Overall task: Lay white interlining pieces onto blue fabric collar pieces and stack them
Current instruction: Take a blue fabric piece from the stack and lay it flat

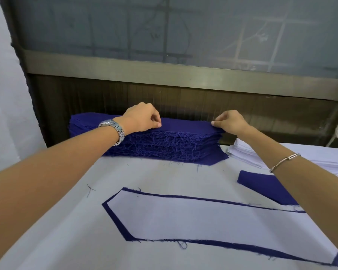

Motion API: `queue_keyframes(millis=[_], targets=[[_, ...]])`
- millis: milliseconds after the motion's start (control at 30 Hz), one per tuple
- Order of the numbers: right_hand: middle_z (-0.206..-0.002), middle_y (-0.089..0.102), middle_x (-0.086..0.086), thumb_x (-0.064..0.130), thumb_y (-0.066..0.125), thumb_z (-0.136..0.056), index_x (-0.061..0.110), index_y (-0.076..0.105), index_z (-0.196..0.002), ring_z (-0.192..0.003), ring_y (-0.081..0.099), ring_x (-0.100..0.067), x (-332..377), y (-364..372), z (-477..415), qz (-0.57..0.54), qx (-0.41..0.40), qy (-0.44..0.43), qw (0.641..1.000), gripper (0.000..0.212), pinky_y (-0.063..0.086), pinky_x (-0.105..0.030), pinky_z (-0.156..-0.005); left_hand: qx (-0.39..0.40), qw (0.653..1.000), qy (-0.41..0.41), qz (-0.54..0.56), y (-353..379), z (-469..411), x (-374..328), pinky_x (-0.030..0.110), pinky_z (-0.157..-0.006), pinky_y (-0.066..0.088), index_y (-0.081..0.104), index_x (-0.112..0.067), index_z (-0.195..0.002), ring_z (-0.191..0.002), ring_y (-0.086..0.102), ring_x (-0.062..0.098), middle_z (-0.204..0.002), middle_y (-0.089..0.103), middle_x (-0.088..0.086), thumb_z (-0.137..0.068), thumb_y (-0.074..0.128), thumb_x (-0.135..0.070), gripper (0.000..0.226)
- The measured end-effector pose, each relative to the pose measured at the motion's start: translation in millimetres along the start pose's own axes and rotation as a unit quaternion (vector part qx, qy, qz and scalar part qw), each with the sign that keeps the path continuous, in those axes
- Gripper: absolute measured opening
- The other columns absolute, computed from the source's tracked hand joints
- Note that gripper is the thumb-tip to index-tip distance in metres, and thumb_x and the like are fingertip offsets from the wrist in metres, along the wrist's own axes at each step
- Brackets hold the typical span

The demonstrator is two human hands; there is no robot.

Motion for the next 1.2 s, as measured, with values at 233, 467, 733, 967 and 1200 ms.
queue_keyframes(millis=[233, 467, 733, 967, 1200], targets=[[-0.11, 0.069, -0.009, 0.019, 0.077, -0.088, 0.005, 0.073, -0.102, -0.096, 0.06, -0.02, -4.5, -2.4, -6.3, 0.003, -0.029, 0.024, 0.999, 0.02, 0.05, -0.035, -0.09, -0.019, 1.0, -0.001, 0.002, 1.3, 1.6, 0.1, 0.031, -0.076, 0.044, 0.074, -0.023, -0.108, -0.091, 0.056, 0.01, -0.106, 0.07, -0.002, -0.094, 0.066, -0.031, 0.018], [-0.113, 0.071, -0.013, 0.013, 0.083, -0.08, 0.009, 0.074, -0.103, -0.112, 0.063, -0.027, 5.8, -25.9, 3.2, 0.011, -0.121, -0.009, 0.992, 0.025, 0.052, -0.039, -0.096, -0.031, 0.999, -0.011, 0.007, 1.0, 4.7, -1.4, 0.03, -0.076, 0.046, 0.074, -0.021, -0.107, -0.09, 0.057, 0.01, -0.106, 0.071, -0.001, -0.095, 0.066, -0.03, 0.018], [-0.105, 0.072, -0.014, 0.007, 0.072, -0.09, 0.007, 0.069, -0.114, -0.106, 0.066, -0.026, 18.1, -24.6, 12.9, 0.046, -0.122, -0.082, 0.988, 0.024, 0.053, -0.039, -0.093, -0.039, 0.997, -0.04, 0.045, -1.6, 4.5, 2.3, 0.034, -0.082, 0.053, 0.076, -0.019, -0.104, -0.095, 0.064, 0.017, -0.102, 0.072, 0.001, -0.09, 0.071, -0.033, 0.021], [-0.094, 0.069, -0.003, 0.009, 0.066, -0.095, 0.01, 0.073, -0.104, -0.097, 0.065, -0.022, 21.5, -37.4, 19.8, 0.023, -0.149, -0.139, 0.979, 0.01, 0.056, -0.04, -0.086, -0.046, 0.995, -0.057, 0.062, 0.5, -2.8, 11.9, 0.039, -0.095, 0.049, 0.058, -0.019, -0.134, -0.115, 0.058, 0.022, -0.125, 0.063, 0.003, -0.084, 0.077, -0.033, 0.056], [-0.095, 0.067, 0.004, 0.007, 0.063, -0.097, 0.017, 0.065, -0.097, -0.088, 0.062, -0.009, 15.4, -40.5, 29.9, -0.088, -0.128, -0.18, 0.971, 0.01, 0.046, -0.014, -0.07, -0.021, 0.999, -0.026, 0.023, 2.2, -10.0, 16.8, 0.042, -0.11, 0.025, 0.042, -0.026, -0.148, -0.136, 0.038, 0.025, -0.141, 0.055, 0.0, -0.086, 0.074, -0.039, 0.072]])
Point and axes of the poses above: each hand's wrist, its own z-axis away from the middle knuckle, its own y-axis out of the palm, x = y × z, the point moved 10 cm from there along -z, towards the middle knuckle
